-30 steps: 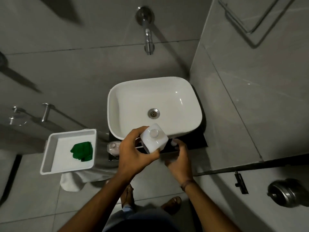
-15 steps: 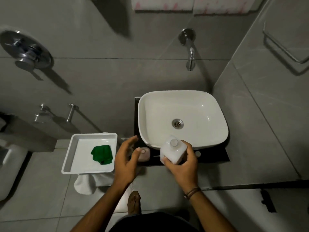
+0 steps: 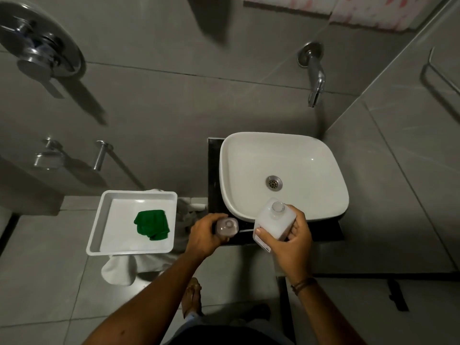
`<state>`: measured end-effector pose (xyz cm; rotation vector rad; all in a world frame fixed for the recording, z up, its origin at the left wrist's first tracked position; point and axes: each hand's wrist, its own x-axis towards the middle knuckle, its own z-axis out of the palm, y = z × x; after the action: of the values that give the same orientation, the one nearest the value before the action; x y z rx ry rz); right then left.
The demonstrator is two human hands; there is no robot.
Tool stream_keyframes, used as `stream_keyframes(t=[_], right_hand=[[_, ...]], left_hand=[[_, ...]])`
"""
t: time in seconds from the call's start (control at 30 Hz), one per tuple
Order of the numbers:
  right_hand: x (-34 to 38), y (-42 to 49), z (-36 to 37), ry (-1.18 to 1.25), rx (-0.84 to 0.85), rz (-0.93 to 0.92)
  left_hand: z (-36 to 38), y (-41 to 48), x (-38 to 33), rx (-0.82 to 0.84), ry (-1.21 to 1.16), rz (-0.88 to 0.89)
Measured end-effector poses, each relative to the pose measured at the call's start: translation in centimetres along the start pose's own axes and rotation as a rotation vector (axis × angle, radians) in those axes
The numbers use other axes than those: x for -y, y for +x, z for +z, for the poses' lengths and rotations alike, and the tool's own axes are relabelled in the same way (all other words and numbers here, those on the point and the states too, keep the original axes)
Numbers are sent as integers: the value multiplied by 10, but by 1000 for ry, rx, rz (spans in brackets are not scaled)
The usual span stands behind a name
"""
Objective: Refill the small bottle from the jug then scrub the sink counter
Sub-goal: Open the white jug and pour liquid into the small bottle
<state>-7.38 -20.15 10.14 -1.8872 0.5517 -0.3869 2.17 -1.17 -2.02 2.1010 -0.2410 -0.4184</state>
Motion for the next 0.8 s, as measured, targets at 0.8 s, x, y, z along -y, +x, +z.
stream_keyframes(t=[0.8], right_hand=[[168, 109, -26, -755, -91, -662]], left_hand=[[-112, 27, -156, -235, -375, 356]])
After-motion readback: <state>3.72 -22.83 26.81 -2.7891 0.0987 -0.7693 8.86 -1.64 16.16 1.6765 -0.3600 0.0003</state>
